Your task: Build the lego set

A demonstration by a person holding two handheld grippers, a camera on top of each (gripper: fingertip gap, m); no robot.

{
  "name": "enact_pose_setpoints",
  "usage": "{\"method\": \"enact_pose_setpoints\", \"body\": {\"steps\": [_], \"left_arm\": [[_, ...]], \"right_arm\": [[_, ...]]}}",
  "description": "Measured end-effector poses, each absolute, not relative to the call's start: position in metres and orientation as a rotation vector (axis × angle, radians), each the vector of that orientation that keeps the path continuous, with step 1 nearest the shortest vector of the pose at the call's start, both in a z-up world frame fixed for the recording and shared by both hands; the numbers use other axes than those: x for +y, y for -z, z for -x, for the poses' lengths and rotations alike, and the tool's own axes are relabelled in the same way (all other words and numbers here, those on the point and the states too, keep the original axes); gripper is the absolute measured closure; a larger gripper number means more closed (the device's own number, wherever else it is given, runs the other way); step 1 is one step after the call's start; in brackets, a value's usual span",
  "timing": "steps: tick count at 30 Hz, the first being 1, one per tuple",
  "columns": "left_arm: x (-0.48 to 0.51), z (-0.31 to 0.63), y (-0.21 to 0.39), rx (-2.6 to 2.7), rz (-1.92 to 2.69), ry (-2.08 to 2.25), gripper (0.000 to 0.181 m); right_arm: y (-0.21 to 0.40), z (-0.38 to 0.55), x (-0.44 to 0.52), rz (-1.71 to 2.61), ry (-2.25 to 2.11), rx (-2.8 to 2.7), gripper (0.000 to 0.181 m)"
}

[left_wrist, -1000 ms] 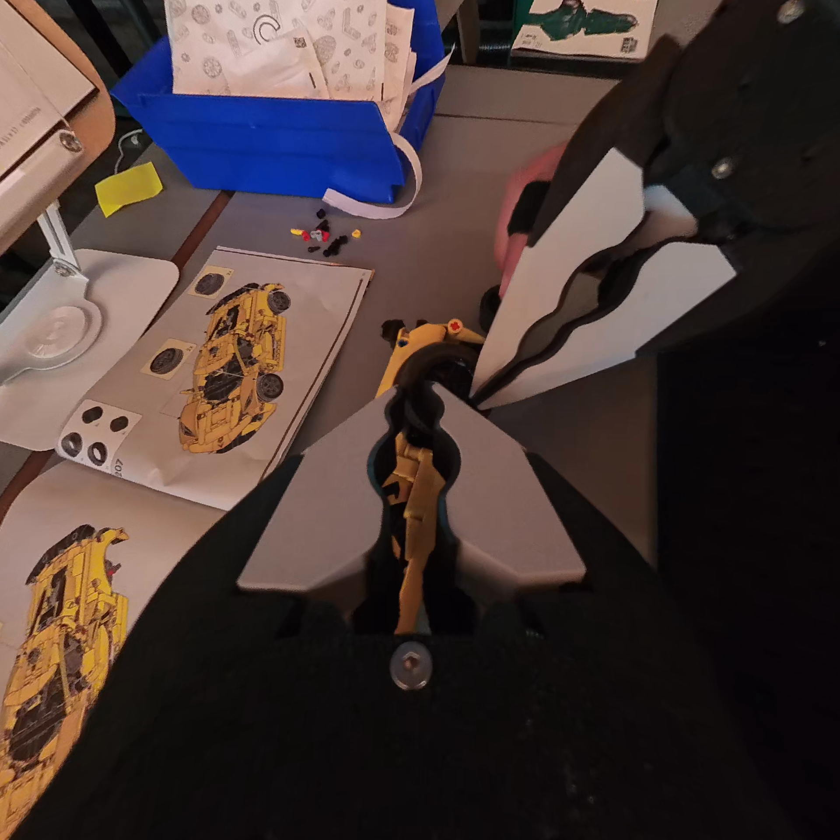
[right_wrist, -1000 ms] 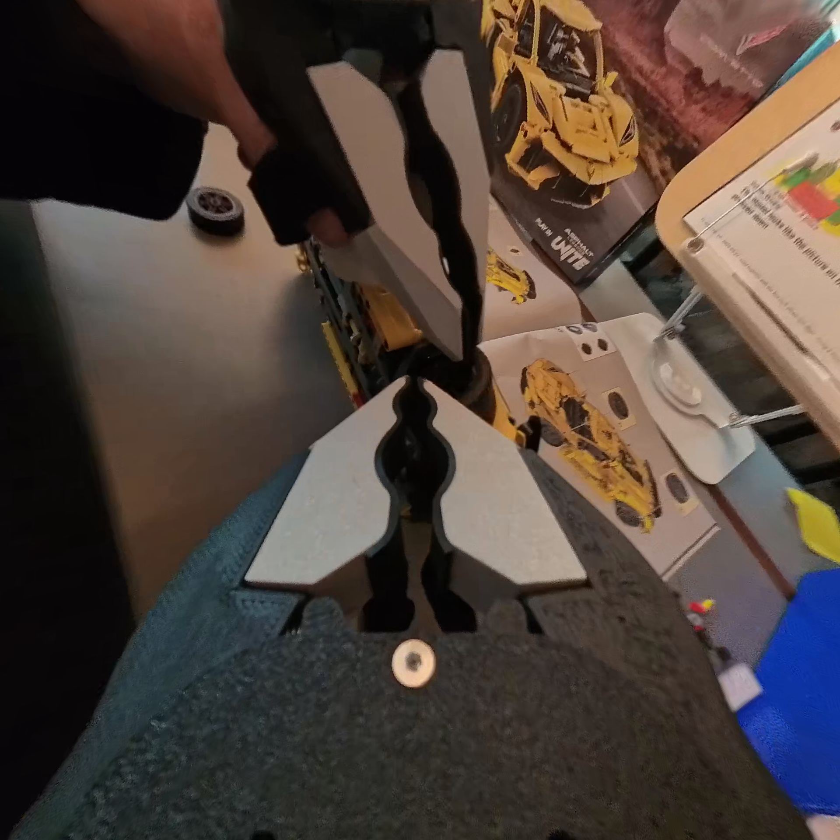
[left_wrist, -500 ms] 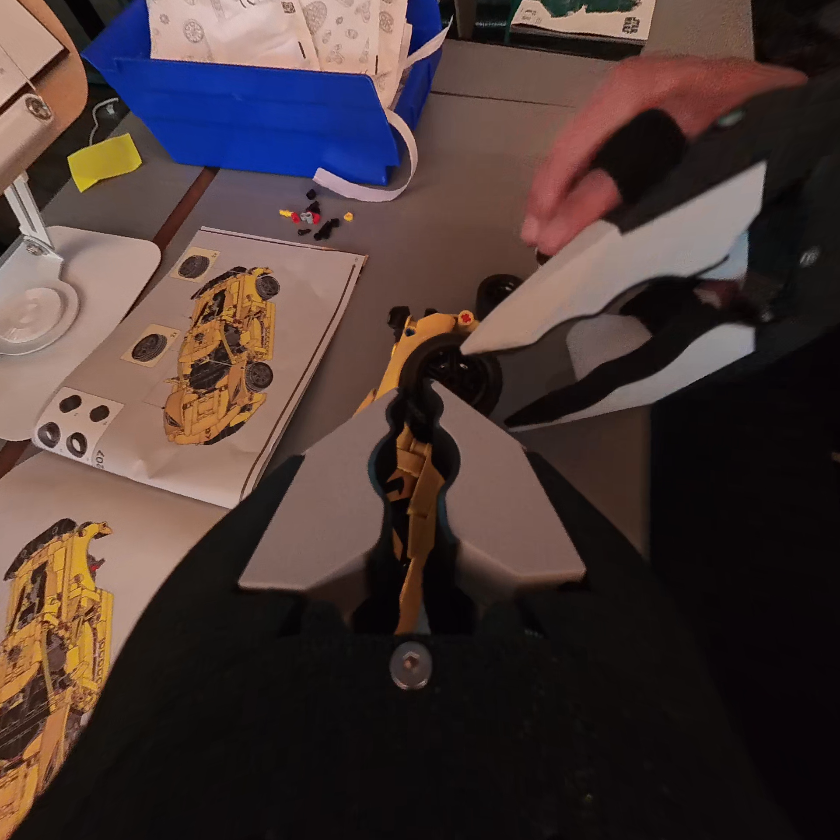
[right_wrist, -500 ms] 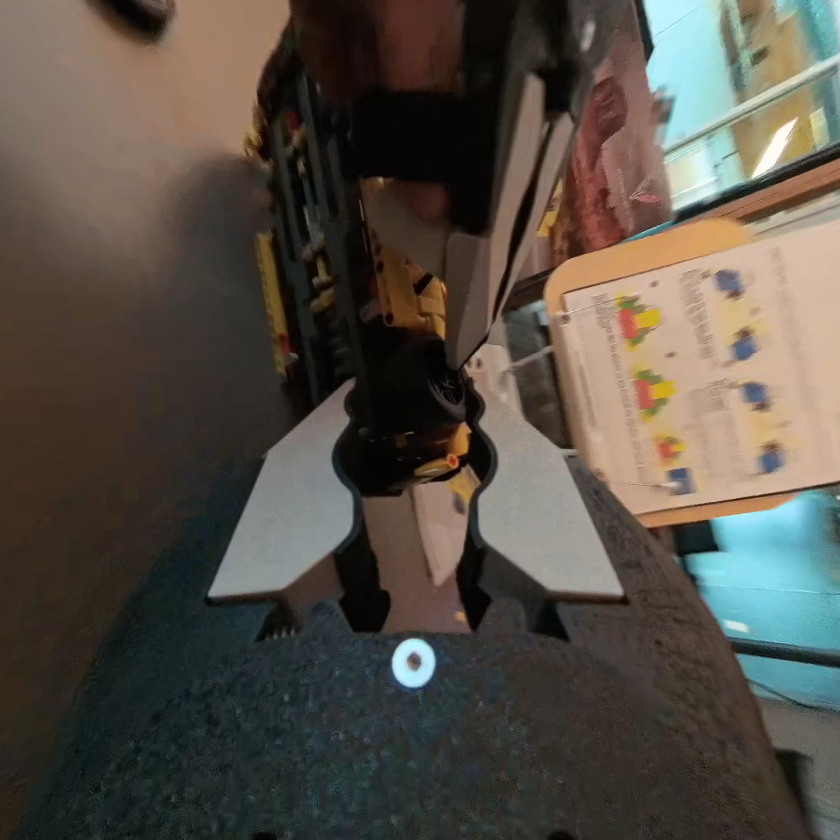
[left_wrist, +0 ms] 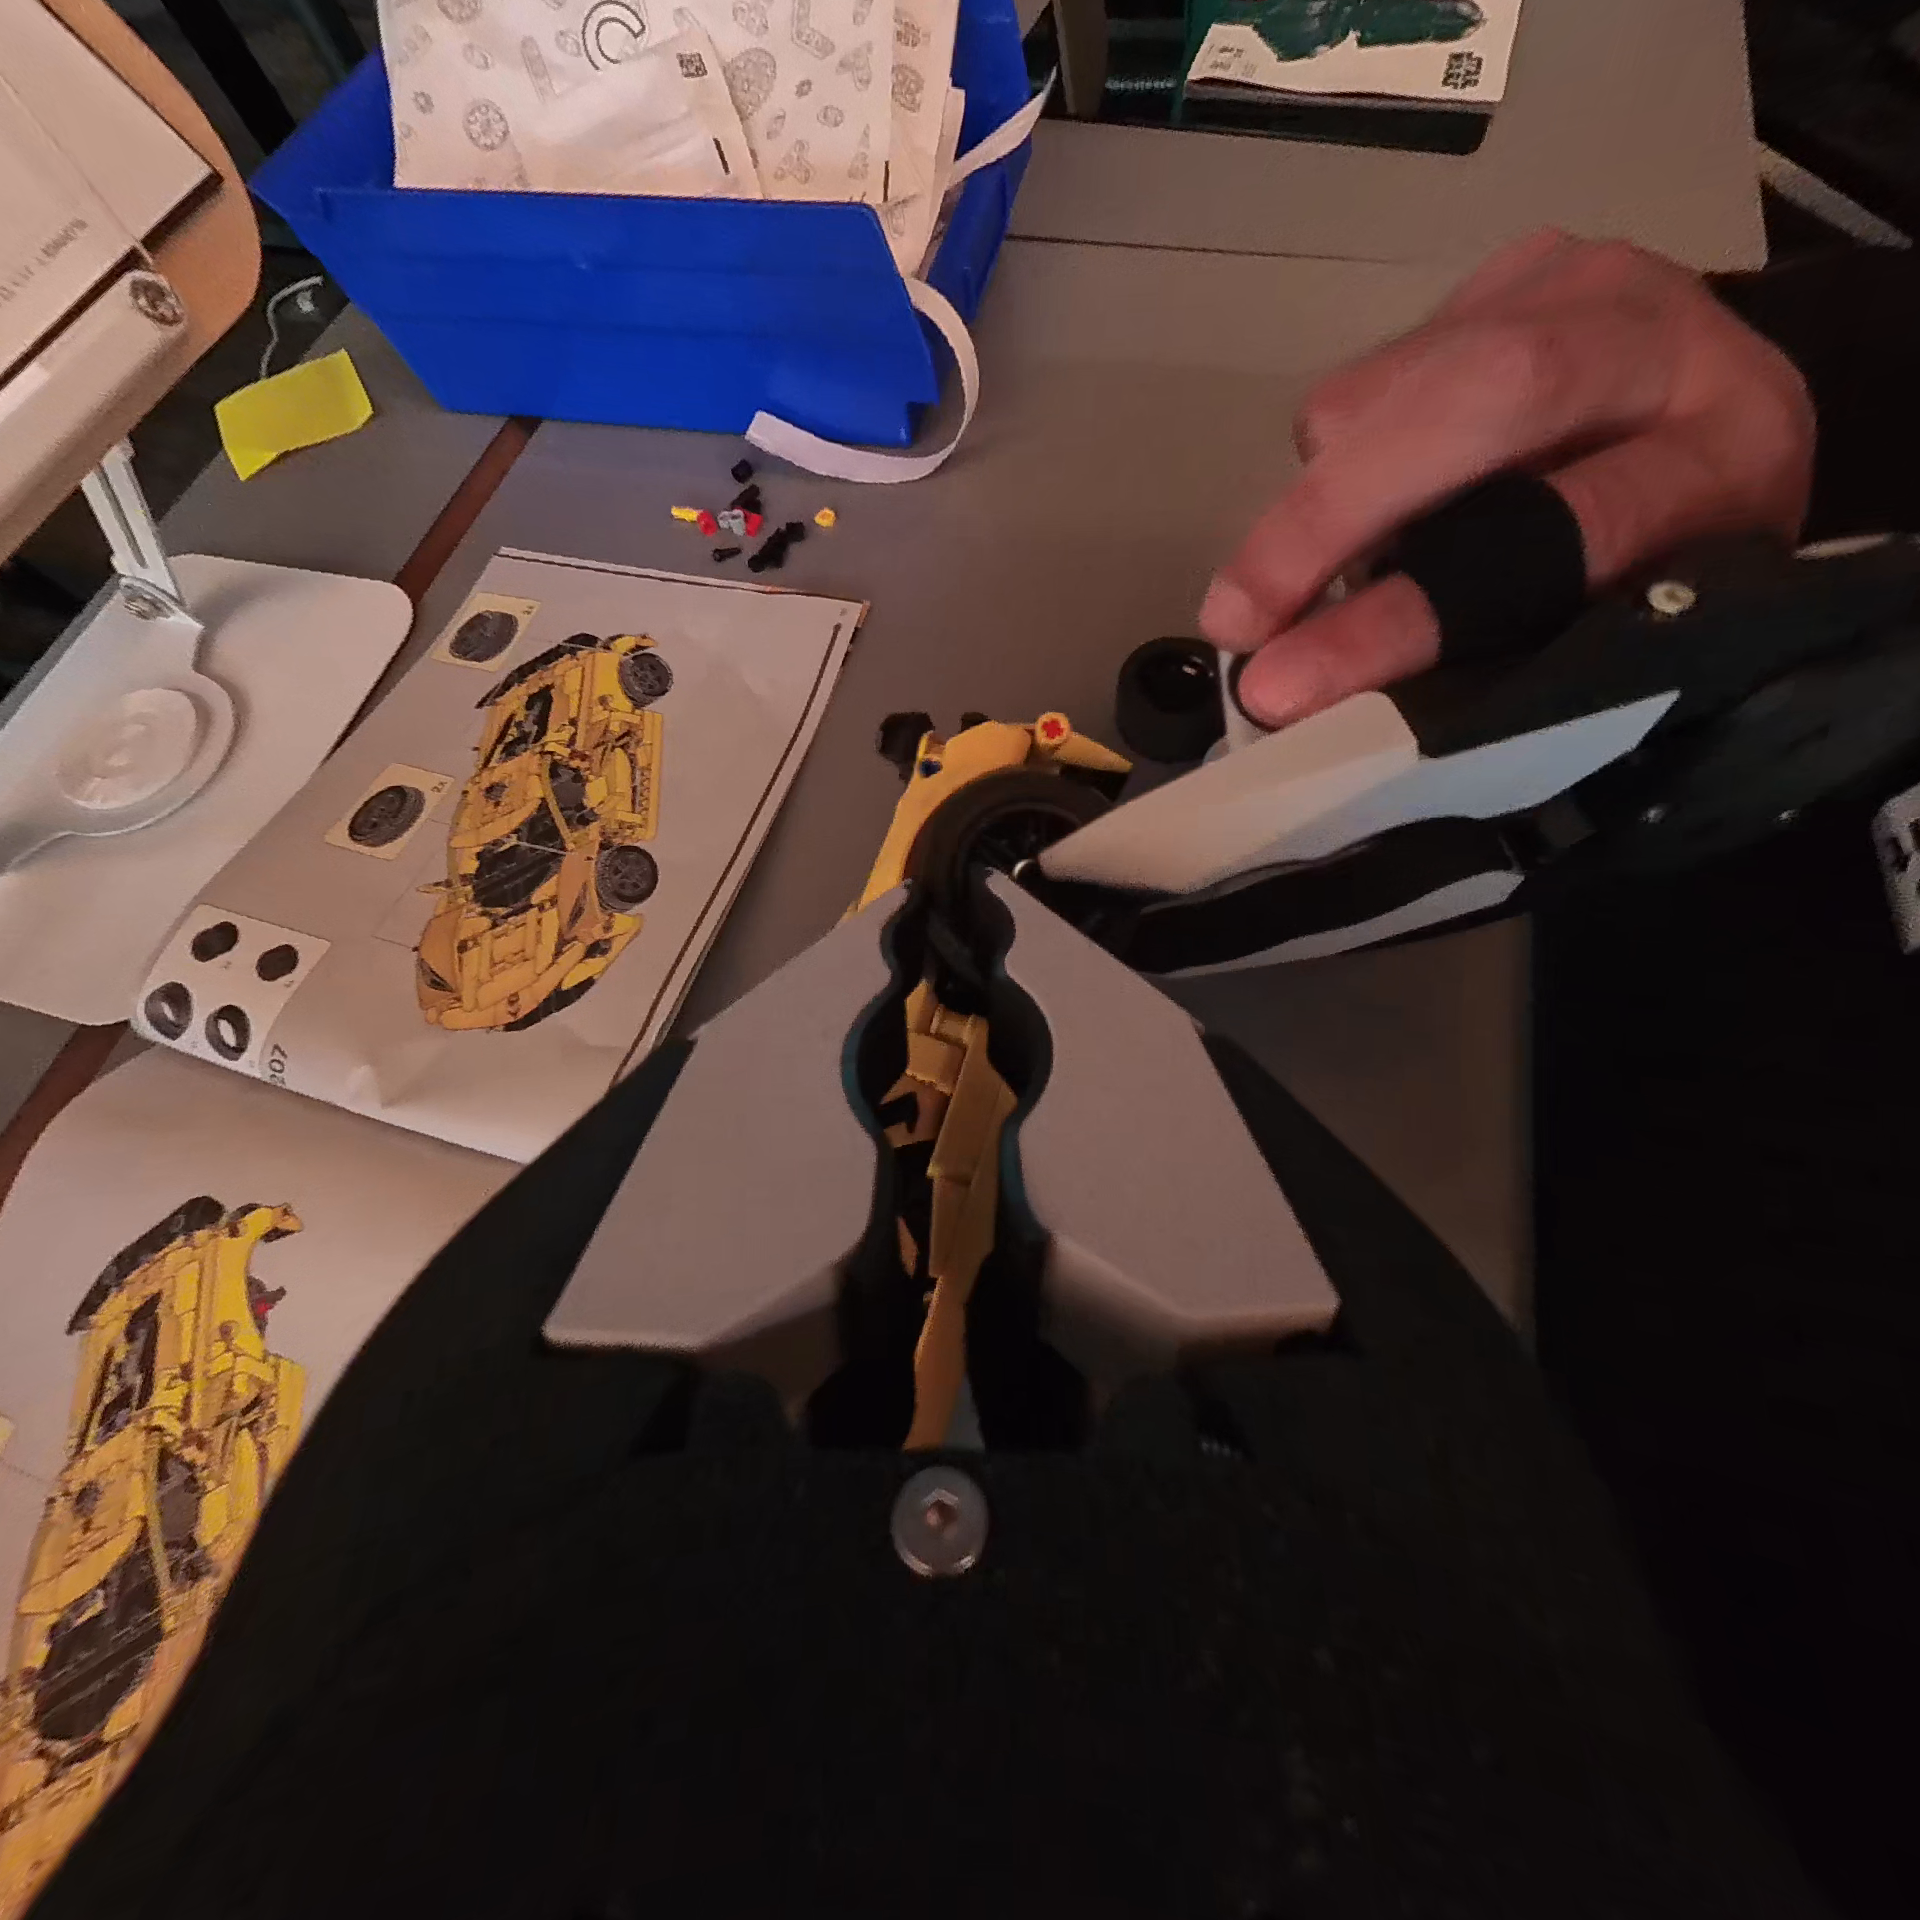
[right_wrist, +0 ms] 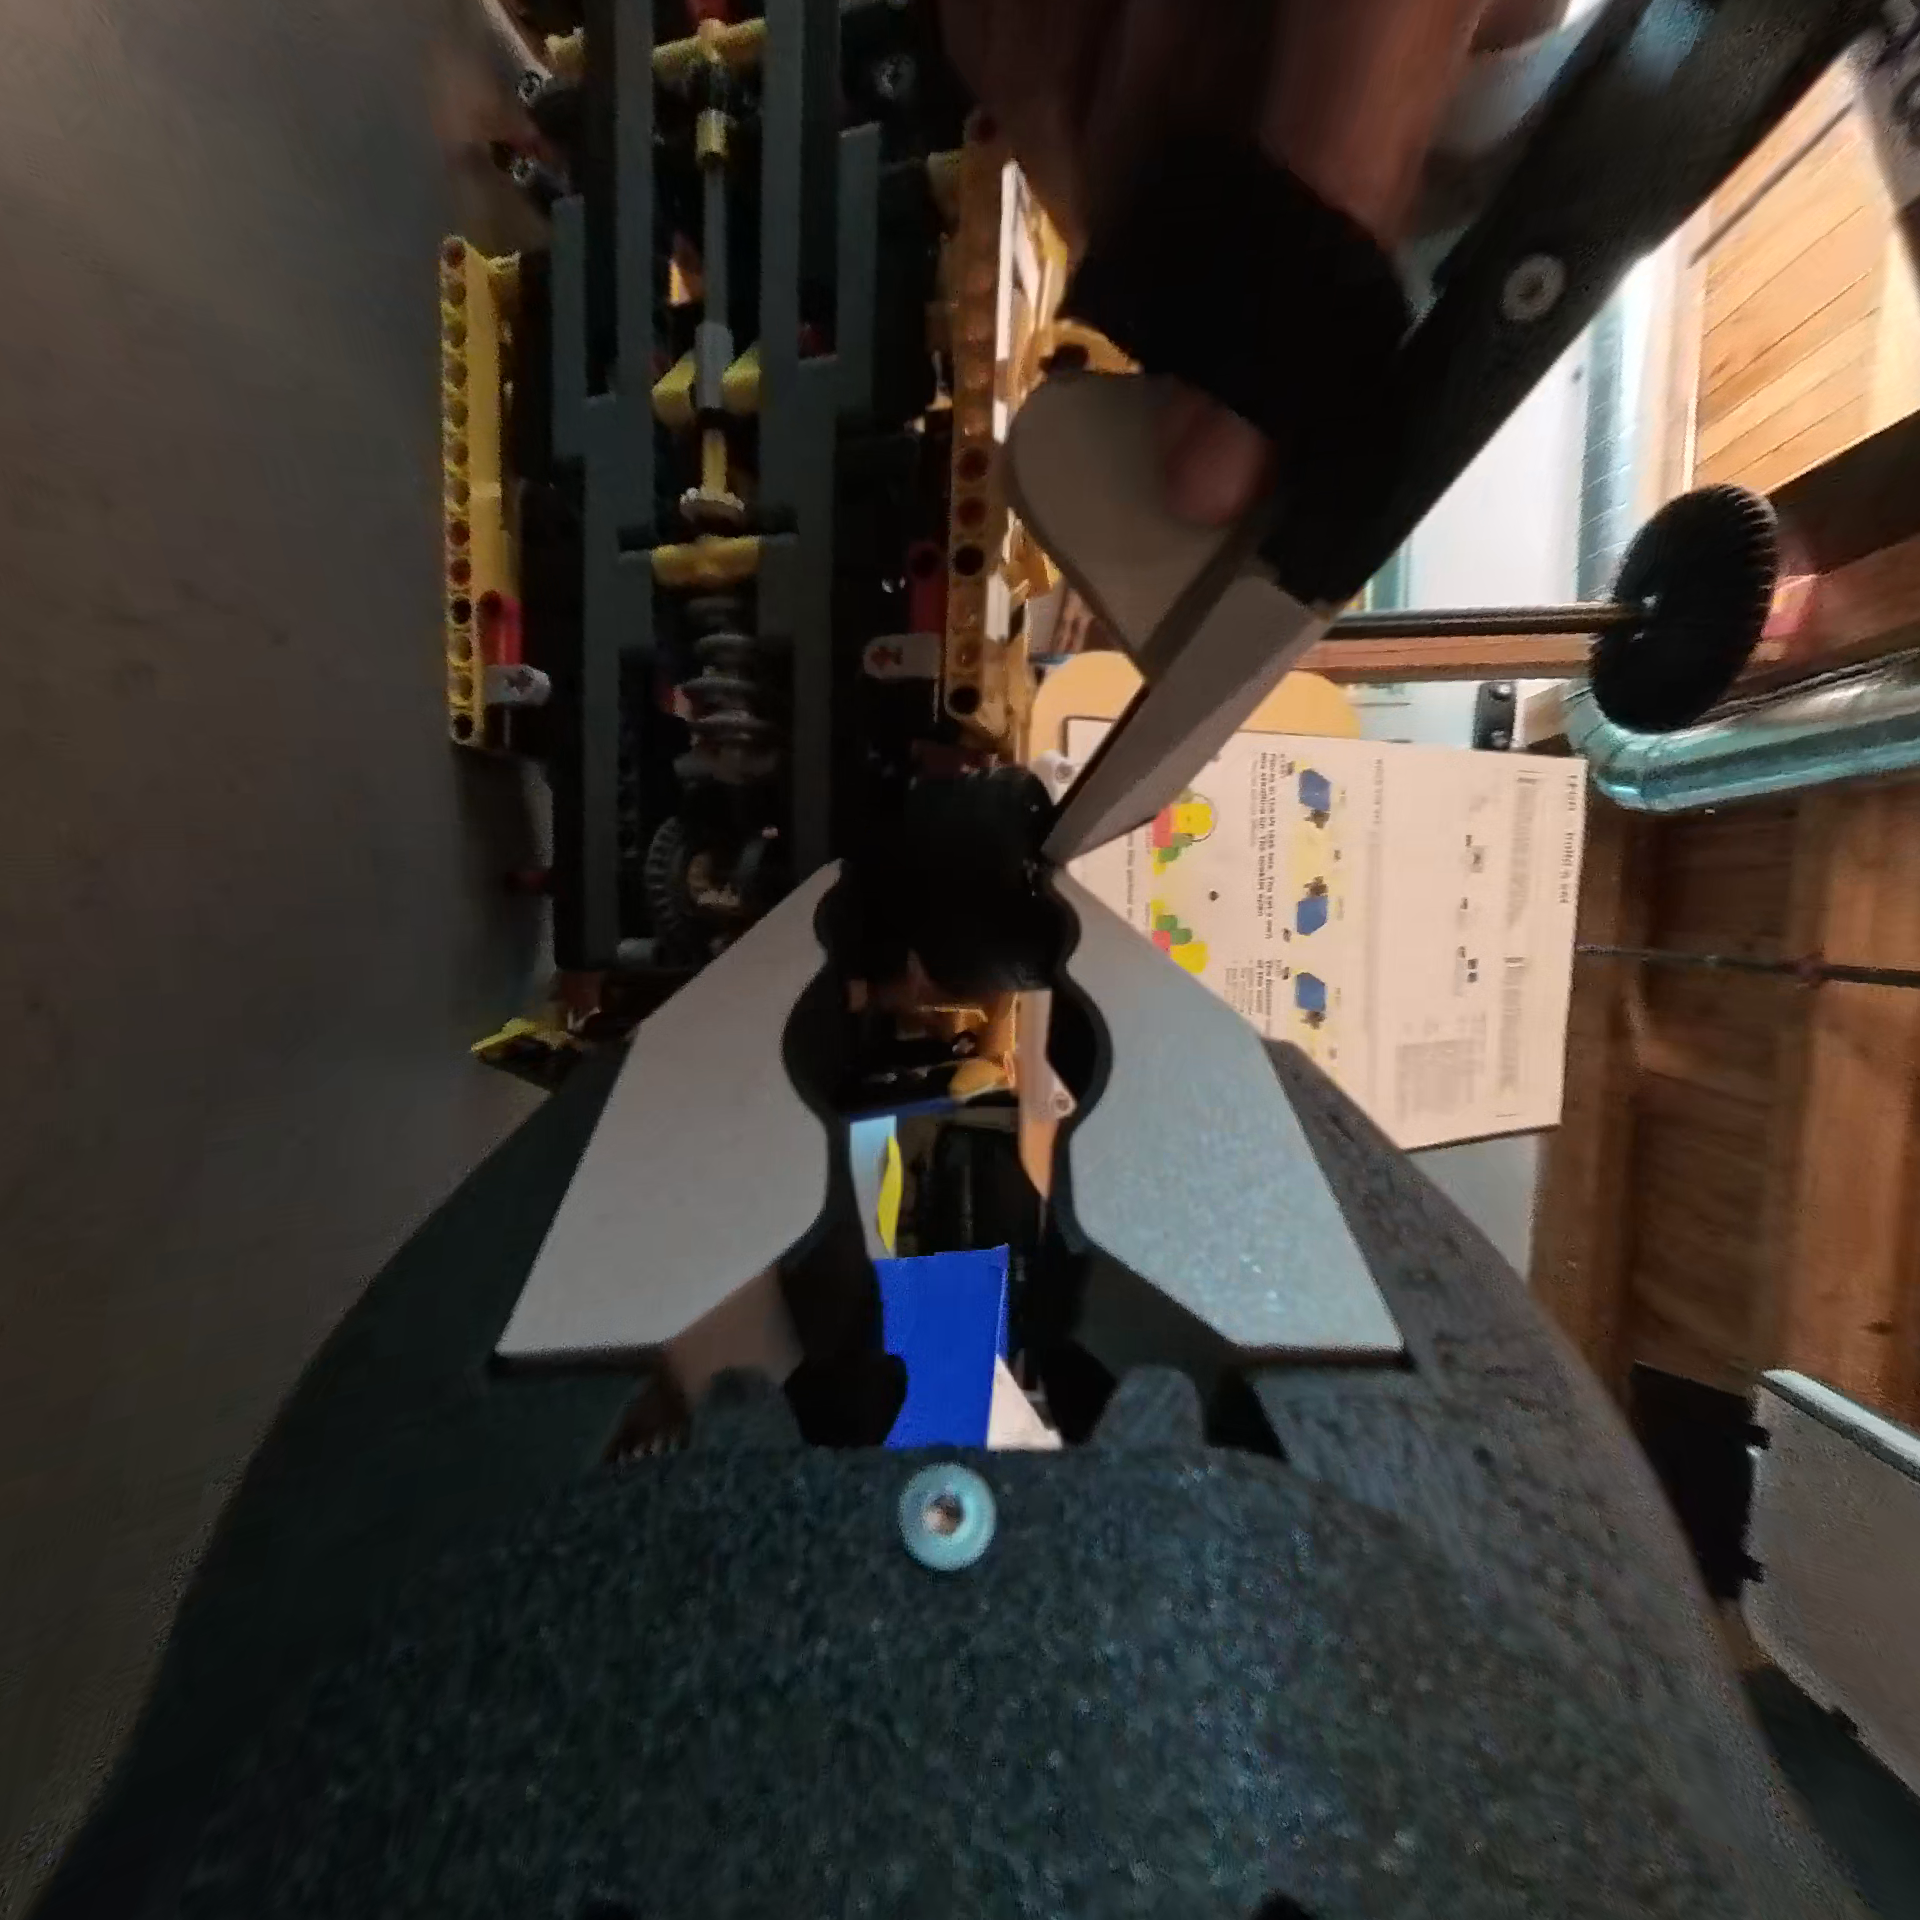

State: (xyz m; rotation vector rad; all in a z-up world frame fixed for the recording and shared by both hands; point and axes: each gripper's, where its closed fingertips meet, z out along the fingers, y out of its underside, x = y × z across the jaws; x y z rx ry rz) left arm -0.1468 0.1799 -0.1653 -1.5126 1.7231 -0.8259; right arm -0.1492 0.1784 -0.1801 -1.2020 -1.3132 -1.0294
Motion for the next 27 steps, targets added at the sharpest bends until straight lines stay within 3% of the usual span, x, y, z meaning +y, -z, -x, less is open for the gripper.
{"method": "enact_pose_setpoints", "body": {"steps": [8,11,15,16,19,21,27], "left_arm": [[0.183,0.146,0.166,1.706,1.524,0.827,0.173],[0.184,0.146,0.166,1.703,1.537,0.843,0.173],[0.187,0.144,0.166,1.704,1.543,0.826,0.173],[0.187,0.144,0.166,1.707,1.551,0.842,0.173],[0.187,0.144,0.167,1.706,1.563,0.855,0.173],[0.186,0.143,0.167,1.709,1.557,0.85,0.173],[0.191,0.143,0.167,1.683,1.569,0.841,0.173]], "right_arm": [[0.182,0.149,0.183,1.282,0.978,-1.301,0.147],[0.178,0.15,0.184,1.303,0.924,-1.296,0.157],[0.178,0.149,0.186,1.347,0.864,-1.265,0.155],[0.178,0.148,0.185,1.367,0.857,-1.267,0.153],[0.178,0.147,0.18,1.409,0.864,-1.277,0.121],[0.18,0.143,0.183,1.398,0.955,-1.322,0.115],[0.186,0.147,0.191,1.331,1.053,-1.368,0.131]]}}
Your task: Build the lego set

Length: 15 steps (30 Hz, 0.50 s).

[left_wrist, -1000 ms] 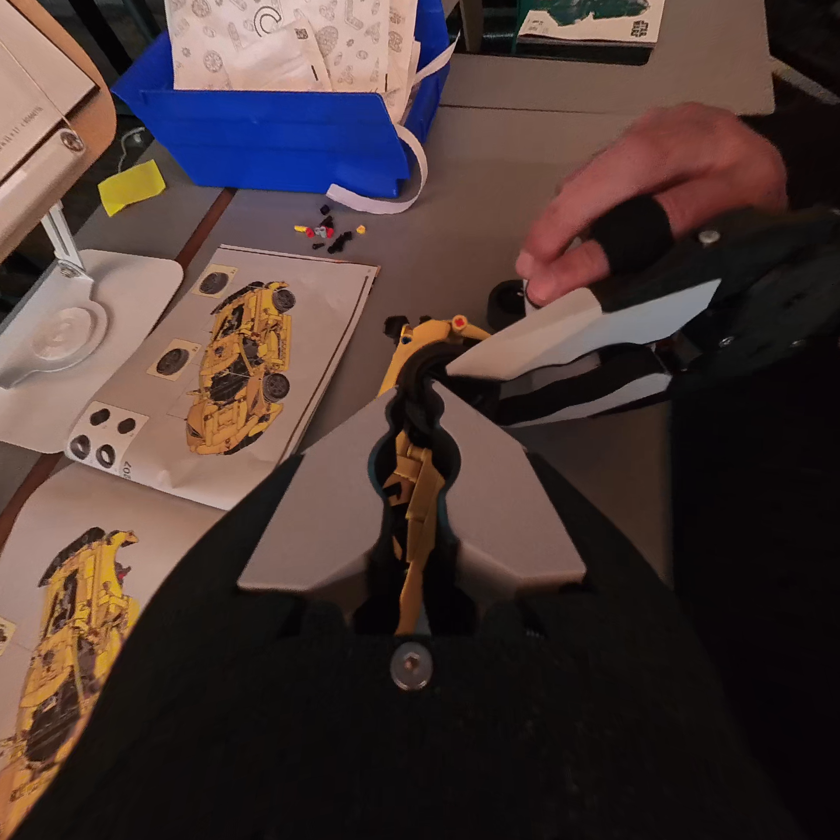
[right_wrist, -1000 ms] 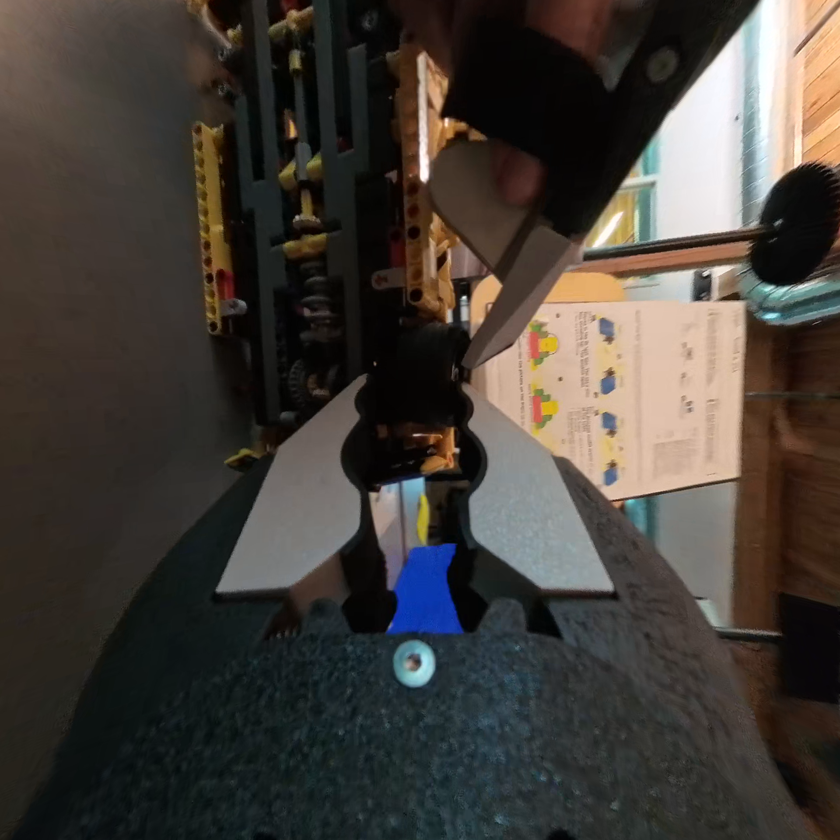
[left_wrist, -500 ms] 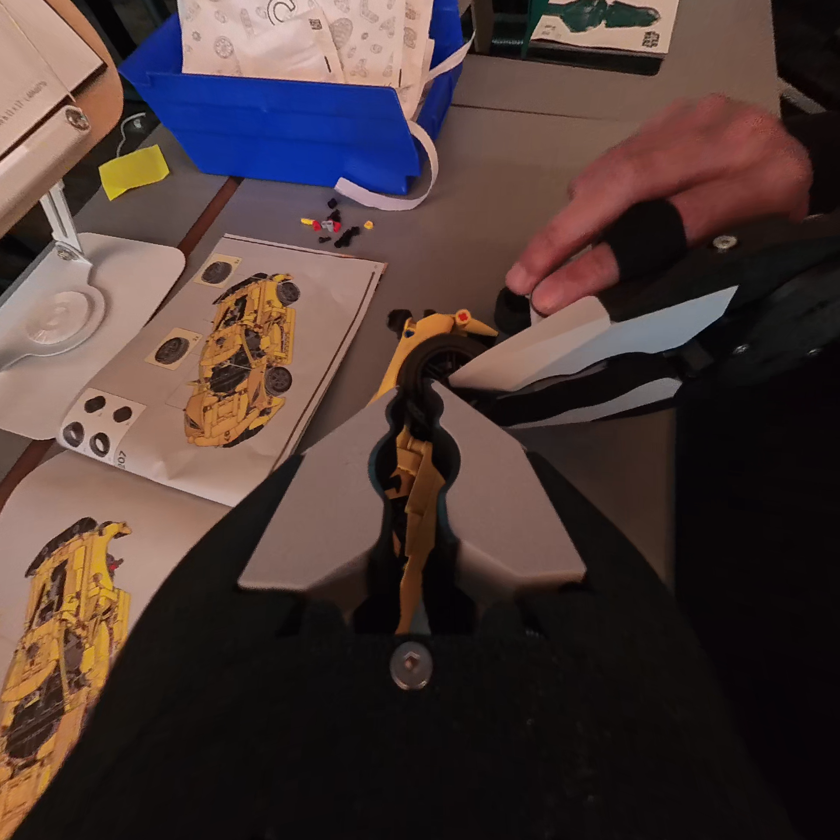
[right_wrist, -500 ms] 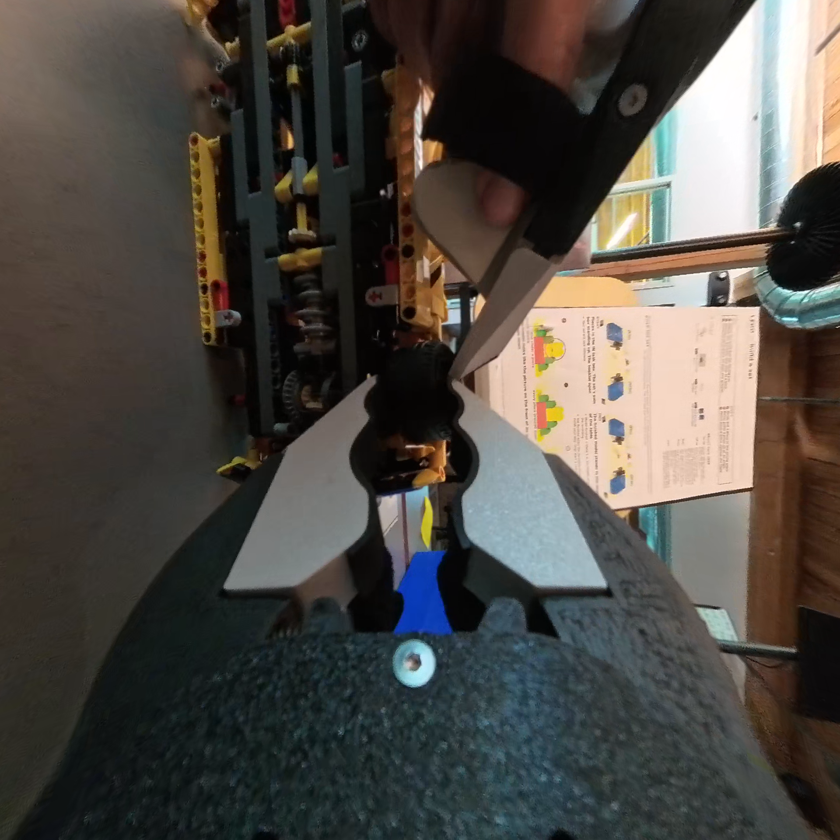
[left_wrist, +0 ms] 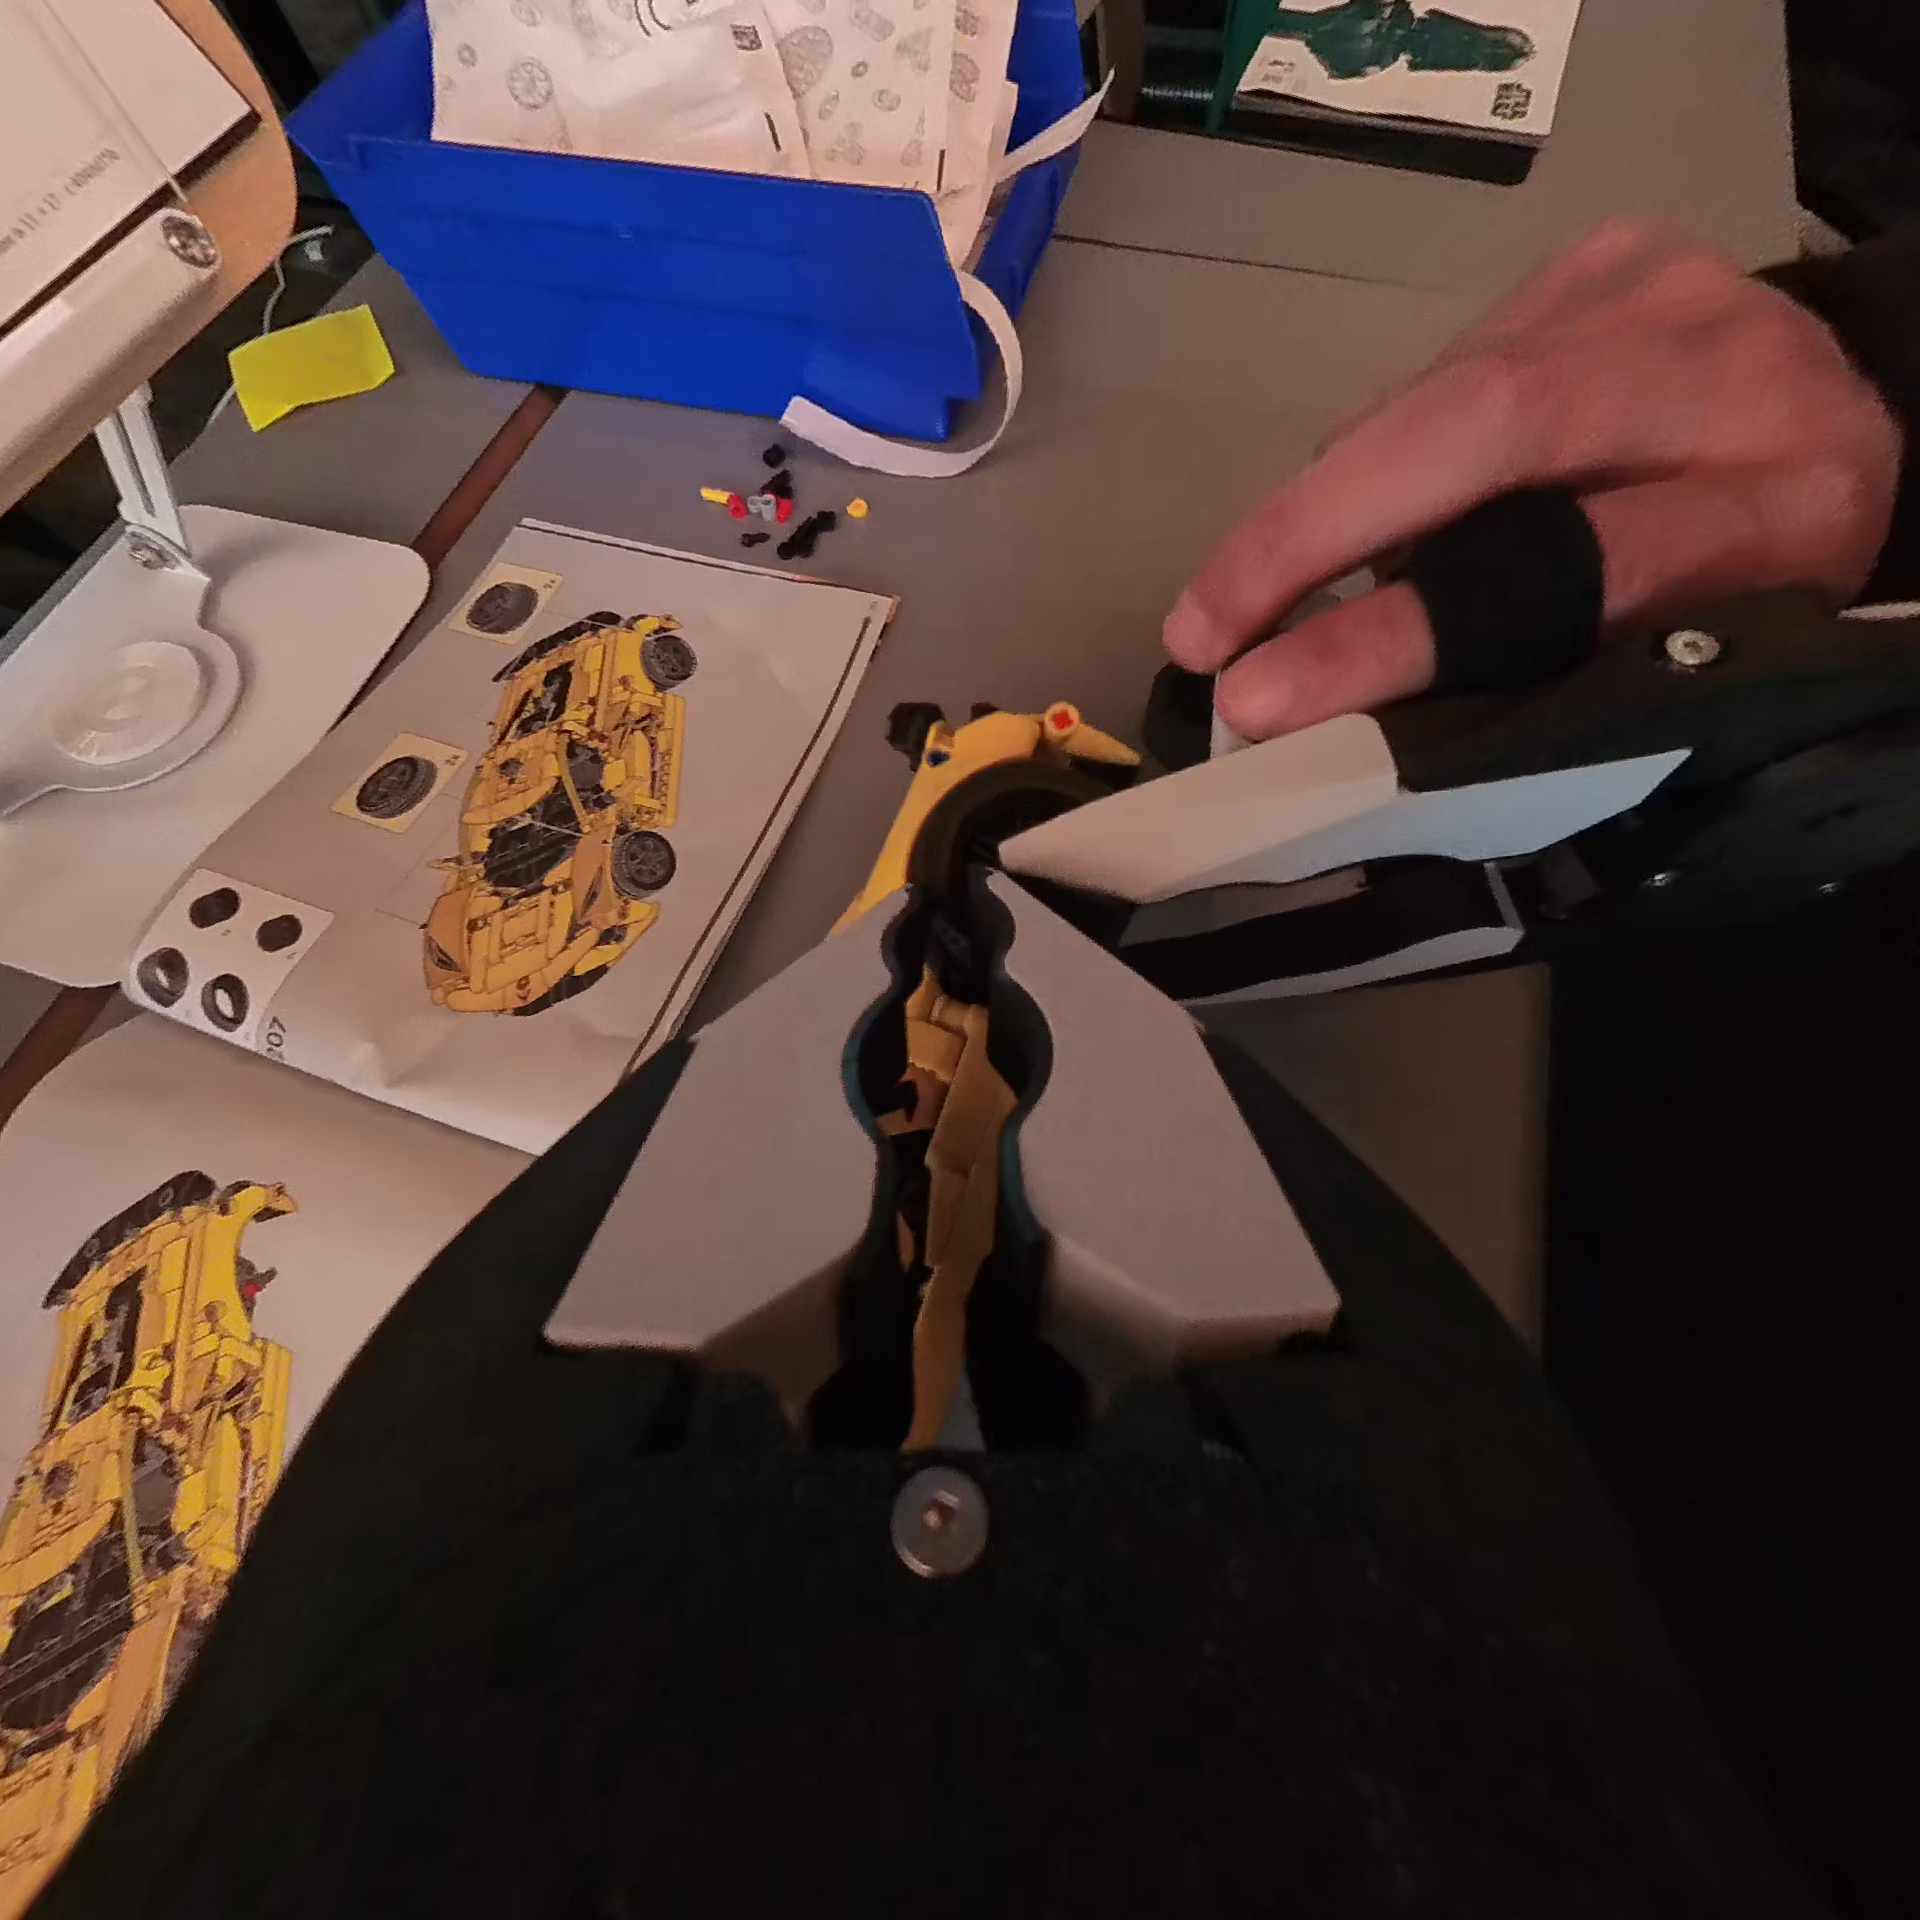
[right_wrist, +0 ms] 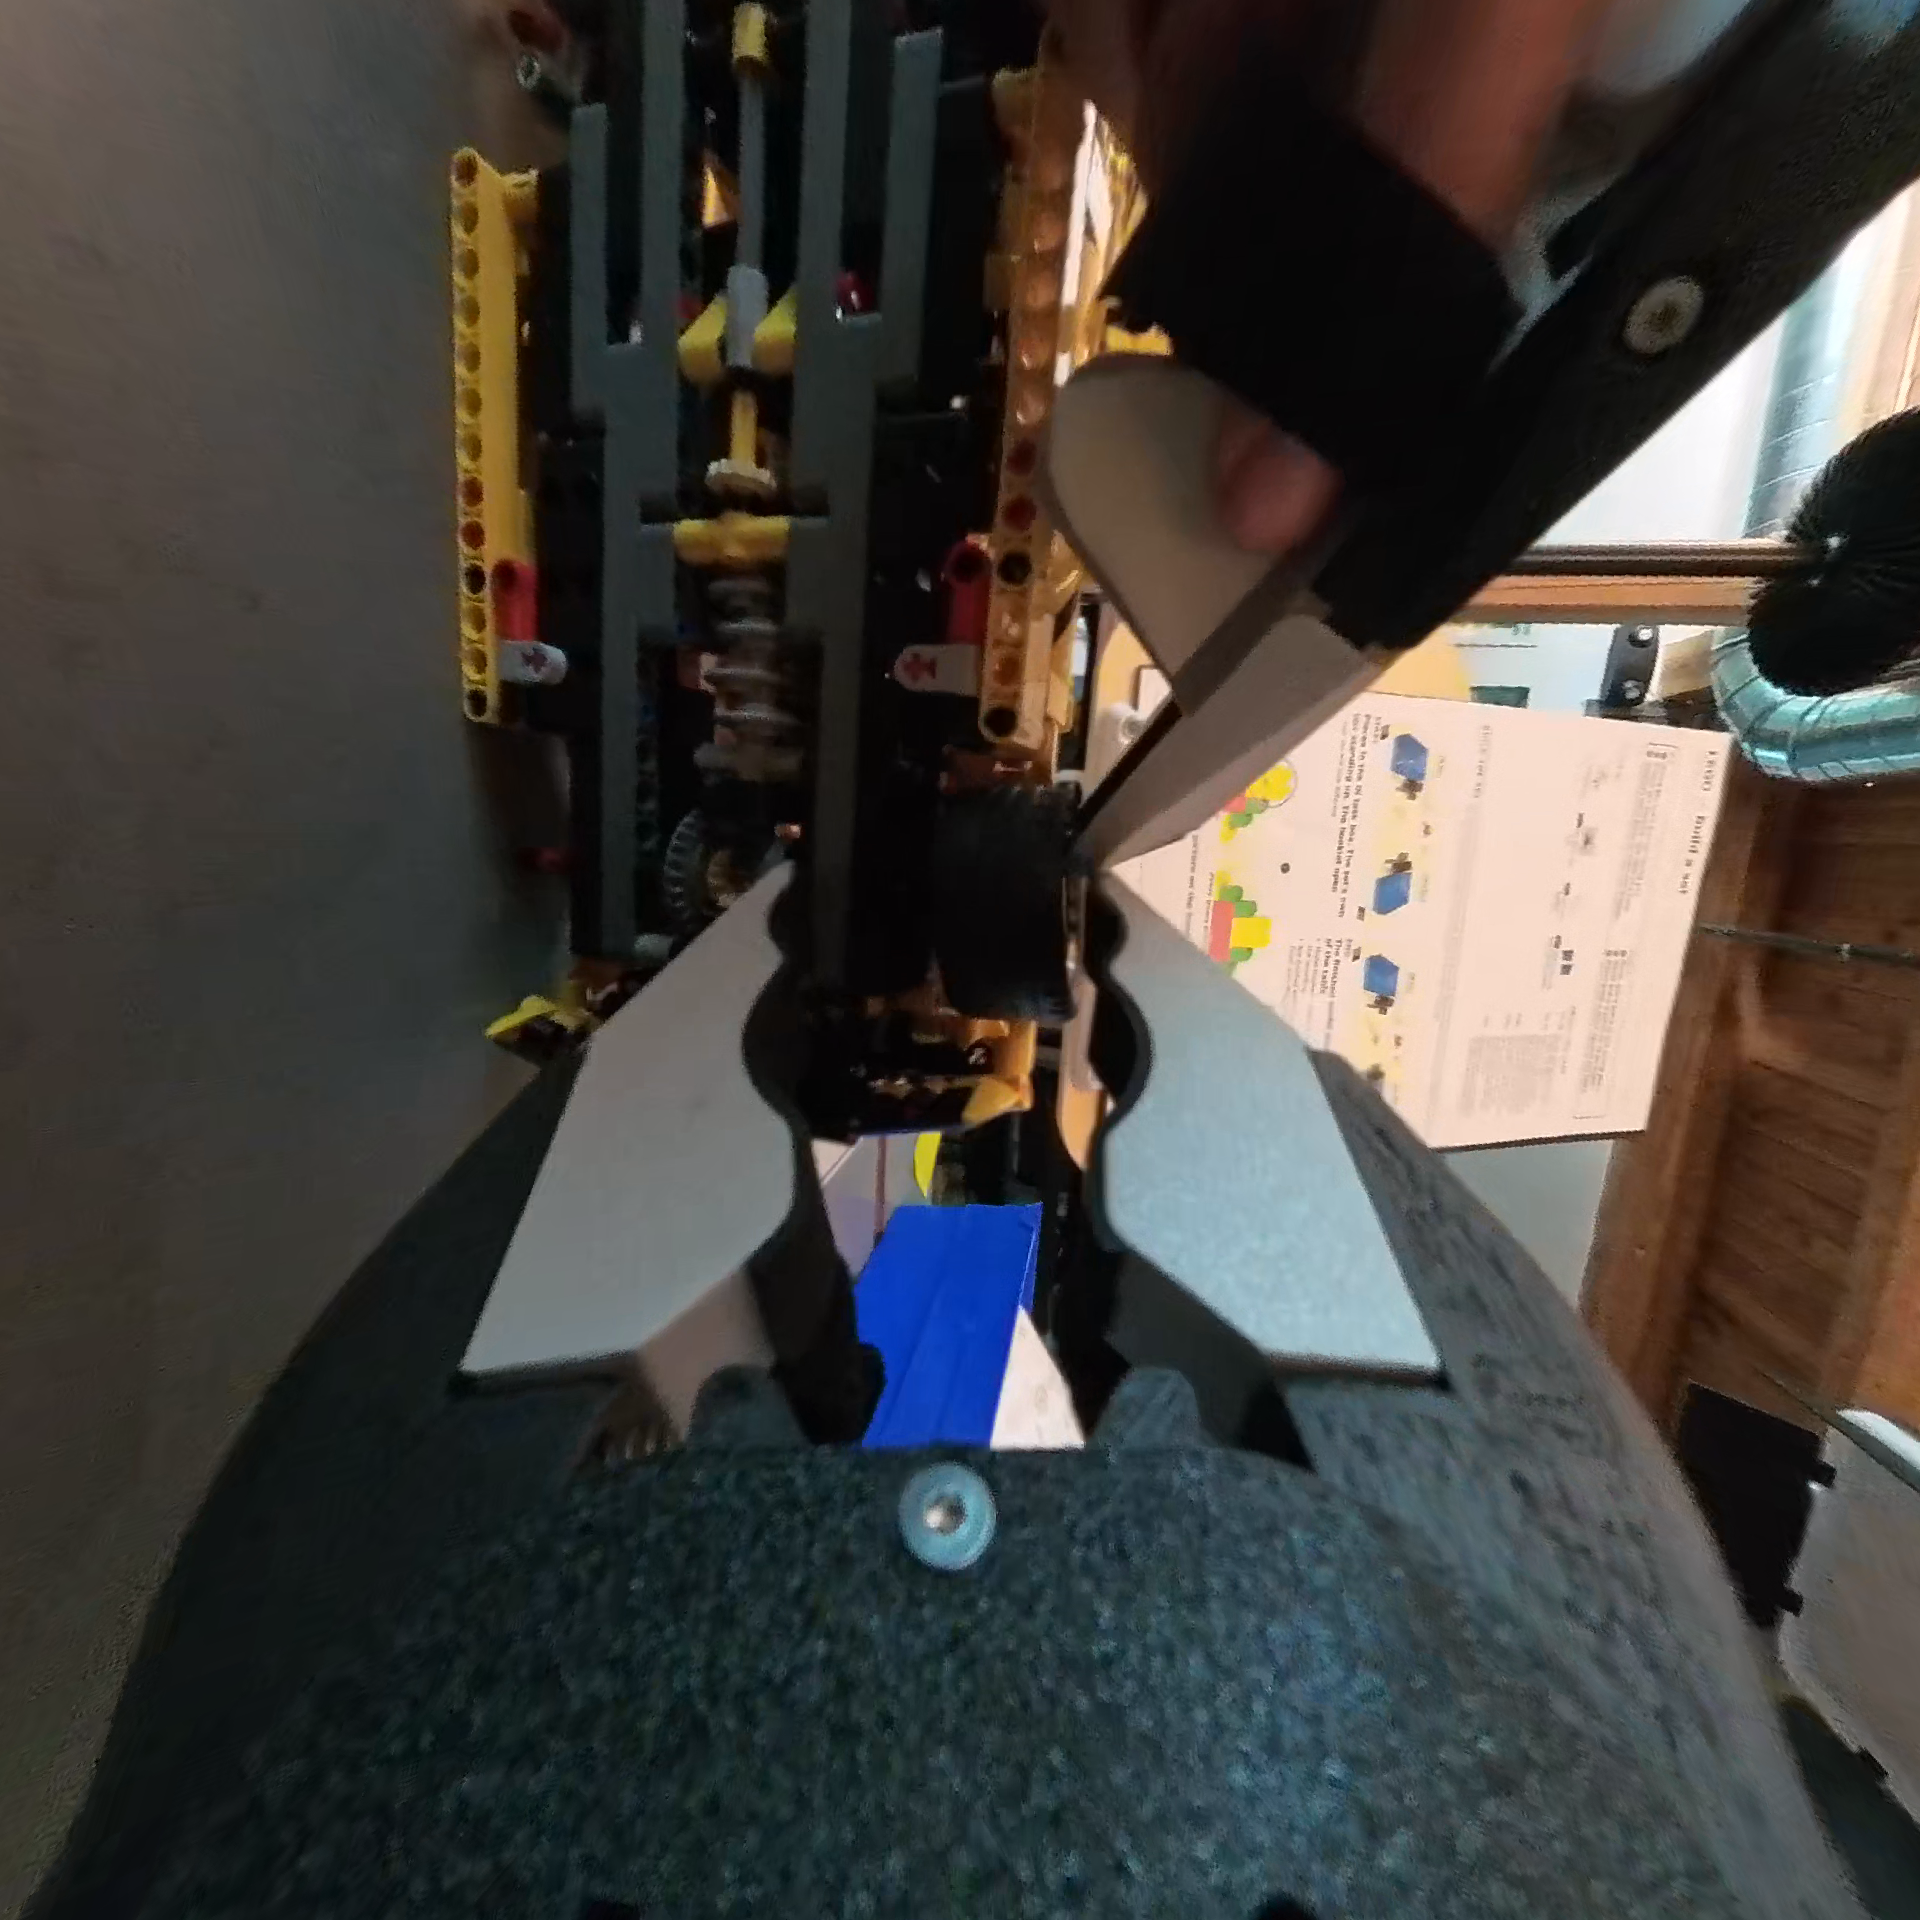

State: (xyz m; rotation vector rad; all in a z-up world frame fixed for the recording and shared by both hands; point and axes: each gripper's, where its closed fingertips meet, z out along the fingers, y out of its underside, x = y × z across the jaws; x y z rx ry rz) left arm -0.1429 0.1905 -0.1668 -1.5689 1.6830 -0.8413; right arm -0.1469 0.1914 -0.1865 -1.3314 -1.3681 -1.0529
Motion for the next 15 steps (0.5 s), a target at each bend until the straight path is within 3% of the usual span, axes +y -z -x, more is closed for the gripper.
{"method": "enact_pose_setpoints", "body": {"steps": [8,10,15], "left_arm": [[0.1903,0.141,0.167,1.682,1.575,0.856,0.172],[0.1878,0.1411,0.1685,1.691,1.597,0.885,0.172],[0.1936,0.1388,0.1678,1.674,1.598,0.872,0.173]], "right_arm": [[0.1886,0.1464,0.1908,1.336,1.012,-1.287,0.136],[0.1828,0.1496,0.188,1.348,0.936,-1.251,0.151],[0.1832,0.1482,0.192,1.385,0.925,-1.253,0.15]]}}
